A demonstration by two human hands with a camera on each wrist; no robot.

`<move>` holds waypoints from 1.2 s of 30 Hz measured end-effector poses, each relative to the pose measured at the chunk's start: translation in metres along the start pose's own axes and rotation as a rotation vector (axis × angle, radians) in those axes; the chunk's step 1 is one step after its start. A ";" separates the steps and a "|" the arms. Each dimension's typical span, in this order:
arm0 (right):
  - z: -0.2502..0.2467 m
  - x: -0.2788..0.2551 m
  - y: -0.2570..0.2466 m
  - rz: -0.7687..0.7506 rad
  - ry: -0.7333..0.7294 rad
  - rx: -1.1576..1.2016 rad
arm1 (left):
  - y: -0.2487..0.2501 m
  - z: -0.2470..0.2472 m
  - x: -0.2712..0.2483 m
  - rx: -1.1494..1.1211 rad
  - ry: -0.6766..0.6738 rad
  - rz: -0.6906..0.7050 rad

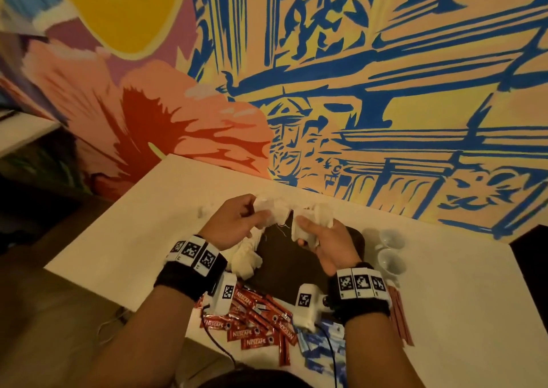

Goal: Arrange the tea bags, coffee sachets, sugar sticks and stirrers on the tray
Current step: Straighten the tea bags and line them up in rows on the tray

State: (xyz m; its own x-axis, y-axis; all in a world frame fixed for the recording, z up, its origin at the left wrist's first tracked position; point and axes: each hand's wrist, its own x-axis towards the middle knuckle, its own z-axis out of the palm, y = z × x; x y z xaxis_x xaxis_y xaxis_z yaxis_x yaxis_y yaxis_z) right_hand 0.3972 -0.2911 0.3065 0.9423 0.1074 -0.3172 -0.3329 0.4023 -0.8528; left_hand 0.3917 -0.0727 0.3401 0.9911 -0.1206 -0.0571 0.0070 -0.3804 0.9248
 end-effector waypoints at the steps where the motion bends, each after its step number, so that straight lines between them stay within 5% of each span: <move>1: -0.001 0.000 0.004 0.010 0.015 0.004 | -0.004 -0.003 -0.005 0.016 0.034 -0.001; 7: -0.008 0.002 0.017 0.063 0.106 -0.010 | -0.042 -0.028 -0.020 0.141 0.166 -0.065; 17: -0.008 0.032 0.039 0.142 0.063 -0.018 | -0.113 -0.043 0.001 0.177 0.037 -0.252; 24: 0.004 0.071 0.079 0.354 0.169 -0.402 | -0.152 -0.042 0.024 0.315 -0.100 -0.358; 30: 0.013 0.107 0.123 0.373 0.063 -0.787 | -0.188 -0.021 0.030 0.411 -0.264 -0.423; 36: 0.017 0.134 0.164 0.403 0.000 -1.075 | -0.215 0.008 0.026 0.430 -0.234 -0.477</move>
State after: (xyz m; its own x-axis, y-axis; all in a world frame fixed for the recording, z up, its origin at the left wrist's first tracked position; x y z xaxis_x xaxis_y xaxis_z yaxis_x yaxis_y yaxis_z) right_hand 0.4690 -0.1959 0.1314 0.7604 0.0520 -0.6474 -0.4689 -0.6458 -0.6026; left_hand 0.4149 -0.0012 0.1373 0.8374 -0.0263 -0.5460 0.3341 -0.7660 0.5493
